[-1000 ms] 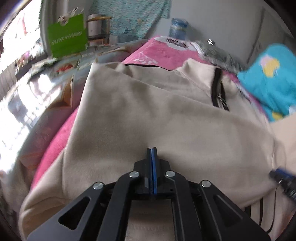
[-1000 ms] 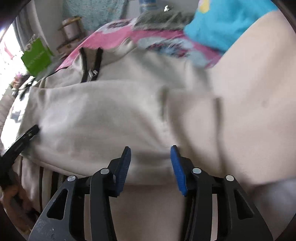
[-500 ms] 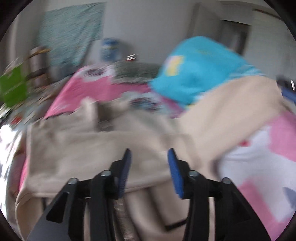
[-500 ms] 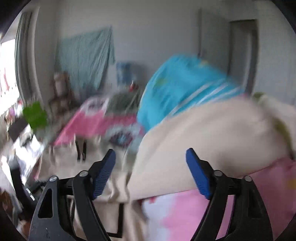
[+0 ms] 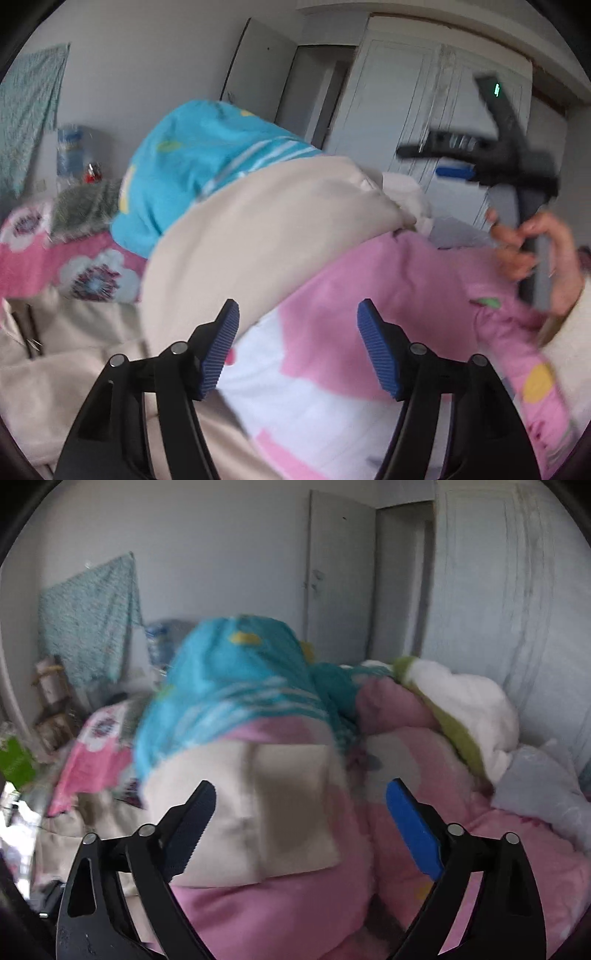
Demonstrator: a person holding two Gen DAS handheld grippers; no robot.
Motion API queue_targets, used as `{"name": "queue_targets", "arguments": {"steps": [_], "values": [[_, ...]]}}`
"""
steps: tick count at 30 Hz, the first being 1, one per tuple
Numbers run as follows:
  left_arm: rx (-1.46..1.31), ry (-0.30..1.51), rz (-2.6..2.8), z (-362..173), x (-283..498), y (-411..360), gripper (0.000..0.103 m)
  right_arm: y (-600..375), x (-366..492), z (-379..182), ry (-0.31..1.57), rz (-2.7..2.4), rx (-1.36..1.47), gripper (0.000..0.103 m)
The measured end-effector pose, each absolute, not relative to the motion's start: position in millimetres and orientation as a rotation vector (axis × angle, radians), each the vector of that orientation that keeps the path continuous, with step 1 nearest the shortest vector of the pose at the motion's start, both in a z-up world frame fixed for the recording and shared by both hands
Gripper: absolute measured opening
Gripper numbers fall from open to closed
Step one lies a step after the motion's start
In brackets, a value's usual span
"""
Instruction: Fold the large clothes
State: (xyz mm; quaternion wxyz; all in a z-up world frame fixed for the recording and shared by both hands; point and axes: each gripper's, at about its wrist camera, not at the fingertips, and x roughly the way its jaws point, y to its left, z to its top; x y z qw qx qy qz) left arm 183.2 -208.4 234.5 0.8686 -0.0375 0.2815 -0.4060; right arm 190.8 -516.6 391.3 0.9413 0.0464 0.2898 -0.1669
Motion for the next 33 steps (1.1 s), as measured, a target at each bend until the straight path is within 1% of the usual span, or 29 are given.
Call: {"name": "queue_targets", "arguments": {"steps": [3,4,5,7,8,9,10,11,15,18,20,21,22,23,24,26,29,30,31,32,33], "values": [[-0.128,0.633,-0.873,226.2,192.5,-220.1,0.065,-538.6,207.9,356.0,0.709,-0.253,0.234,0.094],[-0.125,0.636,-0.874,222.5,193.1,-224.4,0.065,-544.0,205.8,350.0,0.718,-0.24,0.279,0.093],[-0.116,0.634,-0.874,220.5,193.4,-227.3,0.065,-548.5,200.8,347.0,0.7,-0.209,0.336,0.091],[-0.089,0.626,-0.873,218.0,192.0,-230.7,0.065,-555.9,188.8,344.3,0.65,-0.121,0.462,0.047],[-0.076,0.622,-0.873,216.4,190.3,-230.6,0.065,-556.6,184.3,346.4,0.634,-0.098,0.489,0.039],[-0.064,0.618,-0.871,215.6,188.6,-231.9,0.065,-556.0,178.6,351.5,0.606,-0.107,0.488,0.019],[-0.06,0.61,-0.867,215.6,187.0,-232.0,0.065,-554.2,178.5,354.7,0.59,-0.099,0.49,0.003],[-0.065,0.605,-0.872,216.0,186.1,-231.5,0.065,-553.7,176.6,358.3,0.581,-0.081,0.508,0.002],[-0.091,0.587,-0.888,221.3,186.0,-228.8,0.065,-543.1,173.0,372.0,0.556,-0.042,0.516,0.001],[-0.117,0.568,-0.895,229.1,184.8,-224.2,0.065,-528.5,180.3,380.1,0.594,-0.082,0.406,0.001],[-0.134,0.563,-0.904,232.6,183.5,-221.0,0.065,-532.2,184.9,375.1,0.617,-0.146,0.363,0.006],[-0.142,0.559,-0.908,233.7,182.7,-218.8,0.065,-536.7,185.9,373.6,0.623,-0.213,0.326,0.034],[-0.147,0.556,-0.908,234.2,182.0,-217.2,0.065,-544.4,182.9,371.9,0.607,-0.274,0.327,0.069],[-0.152,0.556,-0.907,233.9,181.7,-215.6,0.065,-552.6,178.8,369.0,0.586,-0.3,0.357,0.084],[-0.156,0.559,-0.908,233.1,182.3,-214.9,0.065,-560.8,176.3,365.3,0.578,-0.287,0.4,0.091],[-0.159,0.568,-0.912,232.1,183.2,-215.6,0.065,-586.1,180.0,347.2,0.61,-0.206,0.574,0.091],[-0.154,0.565,-0.914,231.9,183.8,-219.5,0.065,-606.8,198.9,314.7,0.739,-0.089,0.778,0.092],[-0.154,0.562,-0.916,232.2,184.1,-221.9,0.065,-611.1,199.8,305.1,0.733,-0.067,0.85,0.091],[-0.154,0.56,-0.921,232.4,183.7,-223.5,0.065,-614.1,196.3,297.5,0.681,-0.018,0.927,0.081],[-0.153,0.557,-0.923,232.6,183.0,-224.9,0.065,-615.1,192.6,295.6,0.649,-0.01,0.952,0.072],[-0.15,0.555,-0.926,232.6,182.2,-227.0,0.065,-615.7,187.1,296.3,0.625,-0.038,0.941,0.05]]}}
